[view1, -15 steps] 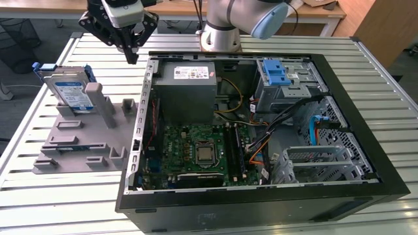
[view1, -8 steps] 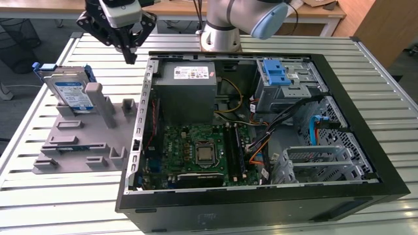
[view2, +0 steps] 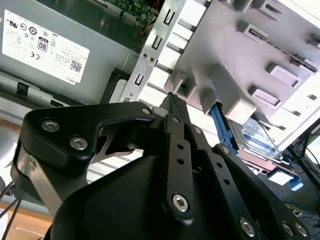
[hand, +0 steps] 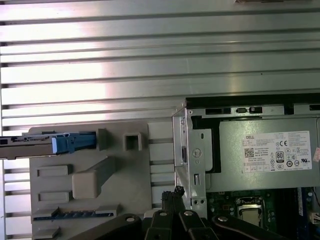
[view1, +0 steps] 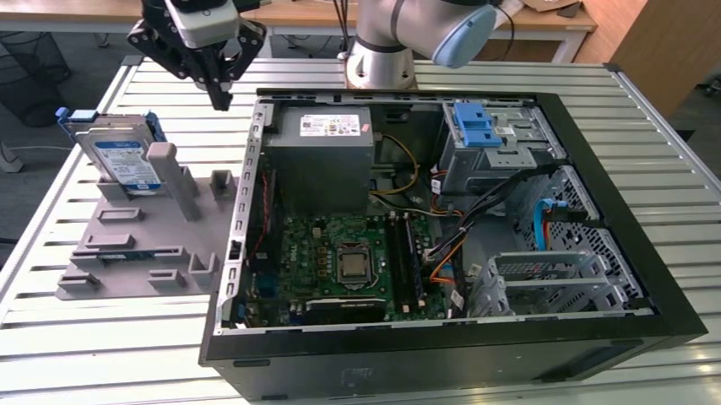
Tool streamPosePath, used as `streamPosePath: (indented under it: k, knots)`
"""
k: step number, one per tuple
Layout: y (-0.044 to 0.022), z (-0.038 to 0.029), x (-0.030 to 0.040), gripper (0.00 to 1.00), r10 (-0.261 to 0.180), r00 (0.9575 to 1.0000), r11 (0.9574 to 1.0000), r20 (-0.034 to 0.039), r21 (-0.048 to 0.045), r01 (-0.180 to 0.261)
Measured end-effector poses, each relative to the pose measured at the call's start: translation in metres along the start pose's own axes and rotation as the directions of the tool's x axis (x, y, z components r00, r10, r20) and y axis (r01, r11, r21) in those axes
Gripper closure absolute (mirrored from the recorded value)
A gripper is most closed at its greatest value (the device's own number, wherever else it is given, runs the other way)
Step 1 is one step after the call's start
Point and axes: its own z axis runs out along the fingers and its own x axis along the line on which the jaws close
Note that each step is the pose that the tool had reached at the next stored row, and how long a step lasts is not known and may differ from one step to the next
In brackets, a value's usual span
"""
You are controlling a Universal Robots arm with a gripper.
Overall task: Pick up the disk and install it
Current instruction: 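Reach for the disk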
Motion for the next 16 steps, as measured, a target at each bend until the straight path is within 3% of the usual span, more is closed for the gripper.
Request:
streamPosePath:
  k: [16]
  knots:
    - [-0.0001,0.0,0.0018,0.89,0.0,1.0,1.0,0.0,0.0,0.0]
